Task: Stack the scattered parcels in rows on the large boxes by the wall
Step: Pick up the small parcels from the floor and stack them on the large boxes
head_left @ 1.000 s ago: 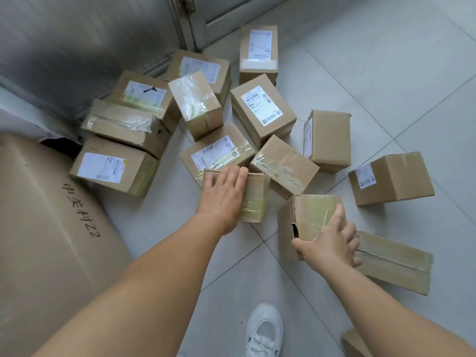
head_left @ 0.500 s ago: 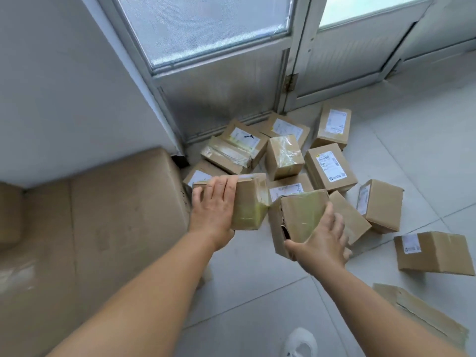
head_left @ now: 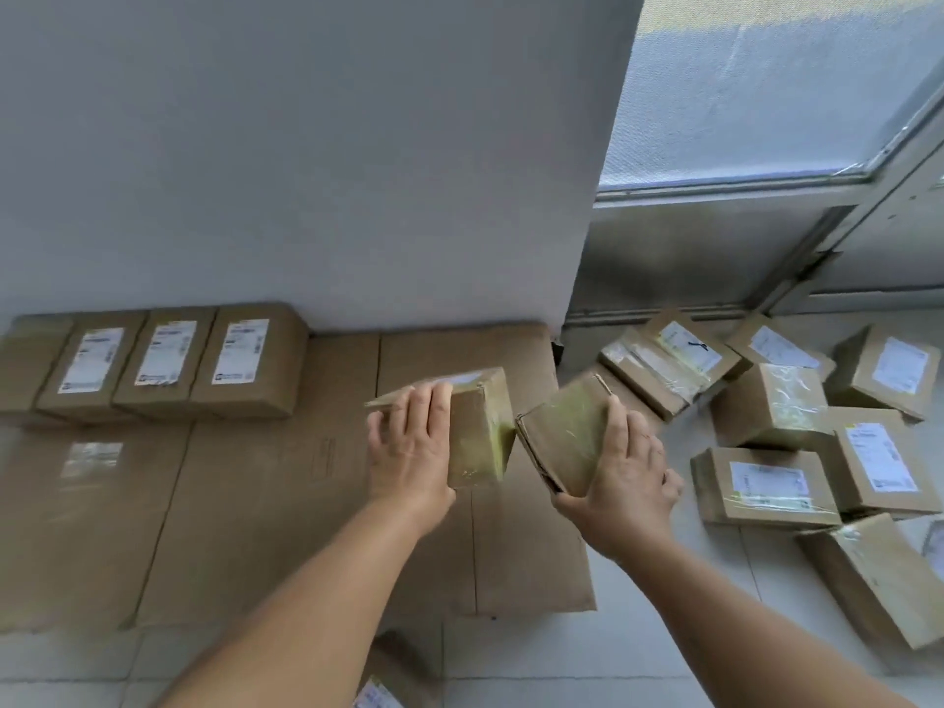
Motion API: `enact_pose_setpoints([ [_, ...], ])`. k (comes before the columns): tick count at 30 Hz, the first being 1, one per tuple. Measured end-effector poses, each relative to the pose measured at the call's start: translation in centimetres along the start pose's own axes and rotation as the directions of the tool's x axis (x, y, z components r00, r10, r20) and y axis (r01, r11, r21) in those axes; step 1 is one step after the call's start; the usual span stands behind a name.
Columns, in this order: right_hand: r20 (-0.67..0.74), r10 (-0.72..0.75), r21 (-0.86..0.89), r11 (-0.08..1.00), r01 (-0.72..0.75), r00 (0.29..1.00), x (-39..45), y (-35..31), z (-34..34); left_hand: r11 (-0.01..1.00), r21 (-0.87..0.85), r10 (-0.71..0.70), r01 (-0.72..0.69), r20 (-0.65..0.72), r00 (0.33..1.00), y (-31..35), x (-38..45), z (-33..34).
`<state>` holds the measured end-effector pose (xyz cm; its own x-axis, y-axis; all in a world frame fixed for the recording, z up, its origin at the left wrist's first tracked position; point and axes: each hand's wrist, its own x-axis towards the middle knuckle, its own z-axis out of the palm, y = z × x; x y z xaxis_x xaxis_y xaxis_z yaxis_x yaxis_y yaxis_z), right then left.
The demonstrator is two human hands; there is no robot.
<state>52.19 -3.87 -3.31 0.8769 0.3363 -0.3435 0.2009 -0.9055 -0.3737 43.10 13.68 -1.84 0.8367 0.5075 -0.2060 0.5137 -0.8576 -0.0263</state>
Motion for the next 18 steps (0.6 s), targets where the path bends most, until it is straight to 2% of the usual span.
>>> enact_pose_setpoints([
  [6, 0.068, -0.287, -0.117, 0.949, 0.293, 0.956, 3.2, -5.8, 4.6, 0.981, -0.002, -0.192, 0.192, 0.045, 0.980, -6.6, 0.8, 3.0],
  [11, 0.093, -0.463, -0.214, 0.856, 0.472, 0.882, 7.1, -8.5, 8.1, 0.970, 0.029, -0.242, 0.241, 0.044, 0.969, -10.0, 3.1, 6.4],
  [14, 0.128, -0.589, -0.333, 0.732, 0.594, 0.798, 9.5, -8.7, 9.9, 0.970, 0.051, -0.240, 0.238, 0.032, 0.970, -11.4, 4.7, 8.9],
  [17, 0.117, -0.725, -0.409, 0.588, 0.698, 0.679, 11.4, -8.2, 12.1, 0.977, 0.053, -0.200, 0.205, -0.073, 0.977, -12.1, 5.7, 12.0],
  [18, 0.105, -0.756, -0.414, 0.557, 0.720, 0.646, 11.7, -7.9, 12.8, 0.981, 0.049, -0.178, 0.187, -0.147, 0.973, -12.3, 5.8, 13.2],
])
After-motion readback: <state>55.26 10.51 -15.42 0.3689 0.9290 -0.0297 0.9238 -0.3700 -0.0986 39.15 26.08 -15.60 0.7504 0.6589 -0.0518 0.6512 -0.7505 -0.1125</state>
